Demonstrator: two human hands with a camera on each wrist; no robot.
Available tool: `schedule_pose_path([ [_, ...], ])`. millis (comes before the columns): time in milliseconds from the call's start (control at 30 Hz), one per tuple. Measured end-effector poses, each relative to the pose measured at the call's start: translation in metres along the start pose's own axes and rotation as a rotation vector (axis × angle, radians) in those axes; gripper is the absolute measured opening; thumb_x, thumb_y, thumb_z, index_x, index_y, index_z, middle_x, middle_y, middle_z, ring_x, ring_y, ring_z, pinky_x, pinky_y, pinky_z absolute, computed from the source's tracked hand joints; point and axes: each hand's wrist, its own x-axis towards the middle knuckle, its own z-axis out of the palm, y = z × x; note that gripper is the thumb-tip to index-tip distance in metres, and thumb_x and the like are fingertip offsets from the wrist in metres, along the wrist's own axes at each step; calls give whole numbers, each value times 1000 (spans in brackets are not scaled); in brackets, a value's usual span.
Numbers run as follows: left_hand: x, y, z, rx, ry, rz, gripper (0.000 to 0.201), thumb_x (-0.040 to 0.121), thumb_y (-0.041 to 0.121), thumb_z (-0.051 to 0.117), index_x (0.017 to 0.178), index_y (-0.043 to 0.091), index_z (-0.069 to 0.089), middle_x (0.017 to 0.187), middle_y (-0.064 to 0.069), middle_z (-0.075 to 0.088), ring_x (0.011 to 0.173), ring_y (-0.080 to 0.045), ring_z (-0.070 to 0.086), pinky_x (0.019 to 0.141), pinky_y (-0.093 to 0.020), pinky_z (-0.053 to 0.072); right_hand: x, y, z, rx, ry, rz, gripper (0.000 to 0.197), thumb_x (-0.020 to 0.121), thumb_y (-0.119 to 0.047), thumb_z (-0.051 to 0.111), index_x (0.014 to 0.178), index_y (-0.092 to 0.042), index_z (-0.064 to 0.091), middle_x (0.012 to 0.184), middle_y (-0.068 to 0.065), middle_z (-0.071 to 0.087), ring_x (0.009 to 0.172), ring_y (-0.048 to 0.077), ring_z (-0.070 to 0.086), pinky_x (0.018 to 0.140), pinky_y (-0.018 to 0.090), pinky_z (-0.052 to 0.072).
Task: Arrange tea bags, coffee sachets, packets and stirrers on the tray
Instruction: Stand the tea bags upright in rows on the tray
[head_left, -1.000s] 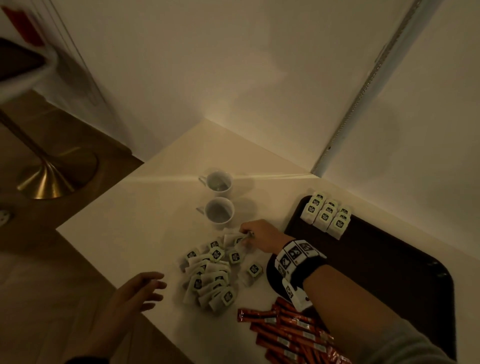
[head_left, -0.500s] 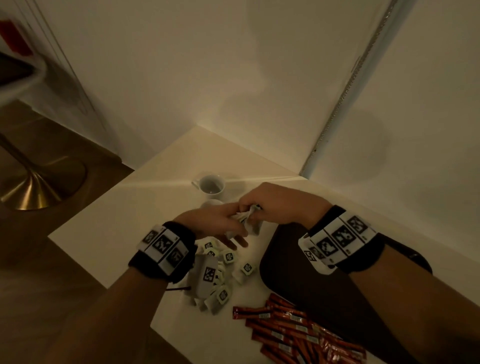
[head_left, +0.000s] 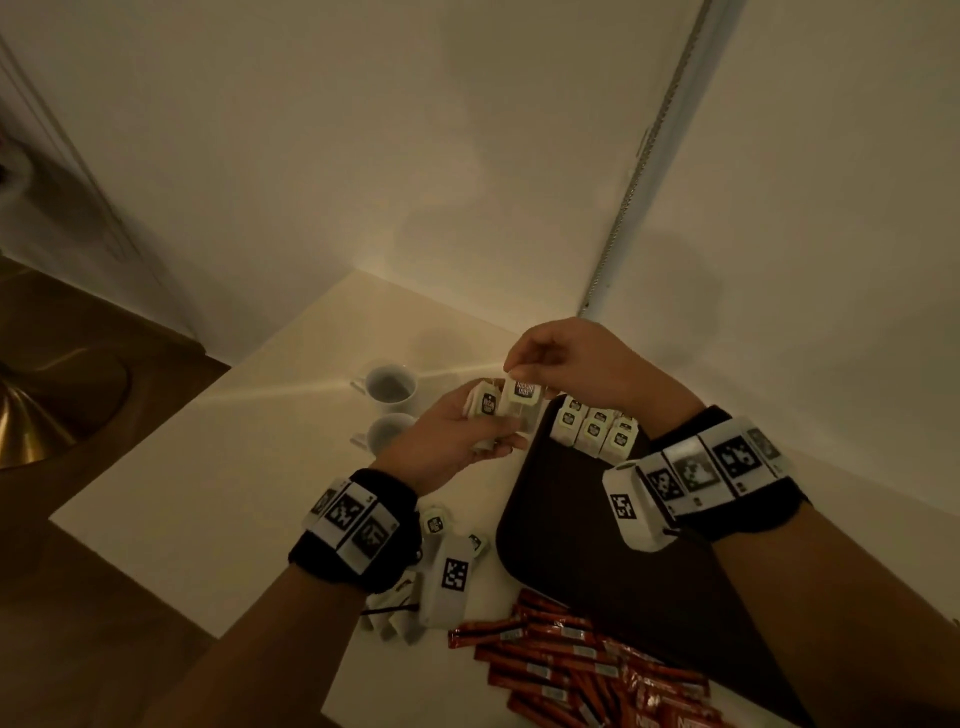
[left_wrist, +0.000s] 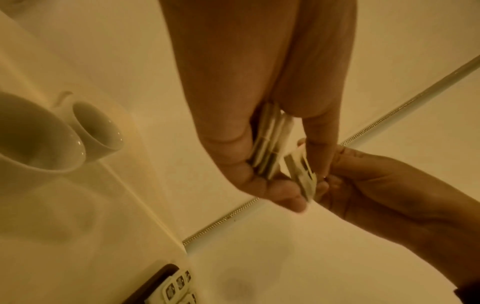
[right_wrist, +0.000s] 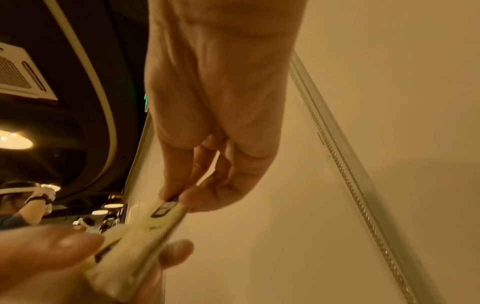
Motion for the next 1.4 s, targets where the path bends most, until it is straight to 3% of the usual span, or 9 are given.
schedule_pose_path([
  [233, 6, -2, 13, -201, 120, 173, 45, 73, 8, 75, 111, 19, 55, 71, 5, 55, 59, -6, 51, 56, -21, 44, -16, -32, -23, -172, 160, -134, 12, 79, -21, 74, 90, -23, 70, 71, -12, 63, 62, -1, 58, 60, 6, 39],
  [400, 8, 3, 22, -284, 93, 221, 19, 83, 21, 67, 99, 17, 57, 81, 2, 67, 67, -11, 61, 57, -22, 50, -23, -47, -32, -152, 162, -178, 17, 71, -17, 81, 83, -18, 68, 68, -8, 67, 61, -1, 59, 61, 7, 43],
  [567, 8, 9, 30, -299, 49, 186, 18, 78, 27, 56, 93, 18, 56, 81, 4, 72, 75, -11, 69, 56, -21, 51, -23, -43, -33, -256, 229, -155, 16, 74, -22, 78, 87, -19, 68, 70, -15, 62, 56, -3, 57, 56, 5, 40],
  [900, 11, 4, 37, -327, 23, 158, 26, 73, 11, 65, 98, 12, 59, 84, 1, 72, 75, -12, 69, 58, -19, 51, -25, -38, -36, -136, 165, -125, 30, 74, -12, 78, 103, -16, 70, 84, -6, 66, 76, 3, 63, 73, 11, 50],
  [1033, 11, 3, 40, -394, -4, 126, 34, 73, 18, 76, 103, 12, 61, 92, 2, 73, 80, -13, 70, 59, -17, 52, -26, -37, -36, -115, 156, -97, 17, 77, -19, 76, 93, -17, 72, 71, -8, 64, 56, -3, 58, 57, 9, 47],
  [1100, 11, 3, 43, -395, -12, 100, 15, 73, 19, 74, 88, 19, 74, 91, 2, 73, 78, -13, 70, 57, -17, 52, -25, -36, -34, -149, 180, -80, 10, 82, -23, 71, 88, -16, 71, 66, -9, 62, 52, -5, 56, 54, 8, 45],
  [1167, 12, 3, 46, -423, -3, 79, 14, 74, 16, 65, 81, 22, 76, 91, 2, 73, 77, -13, 69, 56, -17, 51, -23, -35, -33, -230, 189, -60, 13, 86, -27, 65, 80, -16, 69, 61, -12, 57, 51, -7, 51, 54, 6, 40],
  [1267, 12, 4, 48, -525, 1, 74, 21, 75, 19, 59, 95, 17, 64, 89, 1, 72, 76, -13, 69, 53, -16, 51, -21, -32, -33, -312, 164, -22, 26, 91, -28, 57, 69, -16, 65, 50, -9, 51, 46, -4, 46, 50, 7, 36],
  [1400, 15, 3, 46, -505, 44, 74, 14, 76, 16, 60, 90, 15, 61, 79, 2, 71, 73, -10, 68, 50, -16, 49, -22, -25, -35, -331, 136, -1, 34, 90, -32, 57, 57, -24, 64, 43, -11, 54, 43, 4, 48, 48, 13, 36],
])
